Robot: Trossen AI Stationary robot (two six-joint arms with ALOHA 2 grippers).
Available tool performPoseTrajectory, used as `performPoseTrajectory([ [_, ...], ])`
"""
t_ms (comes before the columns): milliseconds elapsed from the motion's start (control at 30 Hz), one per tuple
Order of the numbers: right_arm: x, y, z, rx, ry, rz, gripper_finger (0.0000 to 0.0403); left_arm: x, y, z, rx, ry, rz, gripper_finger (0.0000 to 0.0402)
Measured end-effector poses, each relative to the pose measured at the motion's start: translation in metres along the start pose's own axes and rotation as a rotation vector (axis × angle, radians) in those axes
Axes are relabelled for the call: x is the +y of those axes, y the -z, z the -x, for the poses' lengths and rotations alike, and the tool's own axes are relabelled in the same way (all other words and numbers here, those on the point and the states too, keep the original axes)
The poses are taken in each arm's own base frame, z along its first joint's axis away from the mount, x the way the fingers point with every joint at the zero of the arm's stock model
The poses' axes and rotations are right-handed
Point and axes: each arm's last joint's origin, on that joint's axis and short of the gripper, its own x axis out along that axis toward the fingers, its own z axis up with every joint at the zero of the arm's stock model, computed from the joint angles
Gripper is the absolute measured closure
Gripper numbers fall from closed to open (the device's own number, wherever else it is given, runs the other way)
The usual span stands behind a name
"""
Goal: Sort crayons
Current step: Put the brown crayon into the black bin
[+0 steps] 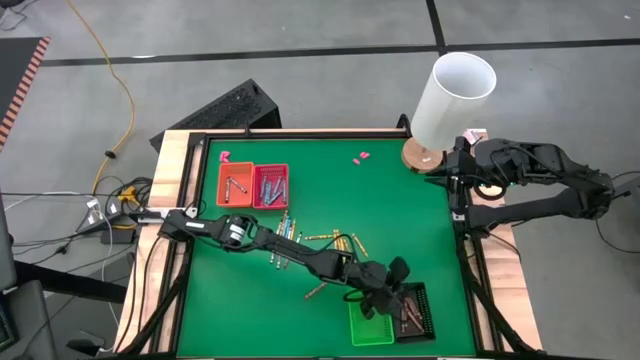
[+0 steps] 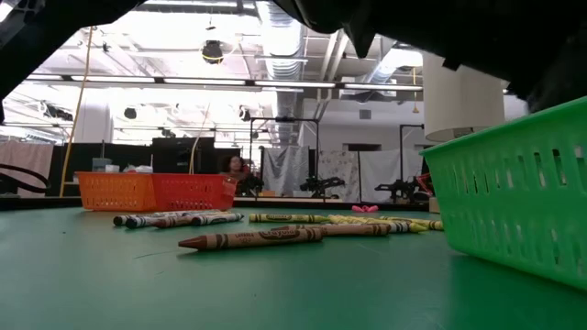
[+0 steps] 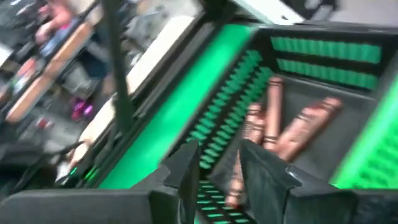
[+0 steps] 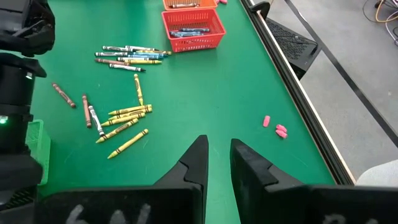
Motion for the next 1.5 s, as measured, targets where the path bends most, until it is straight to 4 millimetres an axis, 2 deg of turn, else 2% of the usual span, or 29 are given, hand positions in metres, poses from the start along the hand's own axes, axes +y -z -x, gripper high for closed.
performPoseTrajectory([
  [200,0.000,0.002,0.000,0.020,0.000,0.004,0.0335,0.025,-0.035,0.010,0.130,-0.280,0.146,0.0297],
  [300,0.000,0.004,0.000,0.043,0.001,0.008,0.0335,0.037,-0.050,0.020,0.227,-0.312,0.224,0.0305],
  [400,0.000,0.006,0.000,0.057,0.002,0.010,0.0335,0.044,-0.060,0.038,0.251,-0.319,0.340,0.0318],
  [500,0.000,0.006,0.000,0.058,0.001,0.011,0.0335,0.058,-0.075,0.067,0.319,-0.307,0.460,0.0335],
  [633,0.000,0.007,0.000,0.069,0.002,0.013,0.0335,0.074,-0.093,0.116,0.456,-0.270,0.559,0.0355],
  [867,0.000,0.007,0.000,0.072,0.002,0.013,0.0335,0.083,-0.118,0.192,0.650,-0.329,0.652,0.0366],
  [933,0.000,0.007,0.000,0.072,0.001,0.014,0.0335,0.077,-0.123,0.204,0.691,-0.353,0.689,0.0366],
  [1033,0.000,0.007,0.000,0.072,0.001,0.027,0.0335,0.055,-0.124,0.205,0.735,-0.360,0.749,0.0366],
  [1167,0.000,0.007,0.000,0.072,0.001,0.031,0.0335,0.014,-0.122,0.195,0.744,-0.365,0.842,0.0366],
  [1333,0.000,0.007,0.000,0.072,0.001,0.033,0.0335,-0.043,-0.106,0.174,0.711,-0.368,0.991,0.0366],
  [1500,0.000,0.007,0.000,0.072,0.001,0.033,0.0335,-0.076,-0.096,0.166,0.648,-0.378,1.095,0.0366],
])
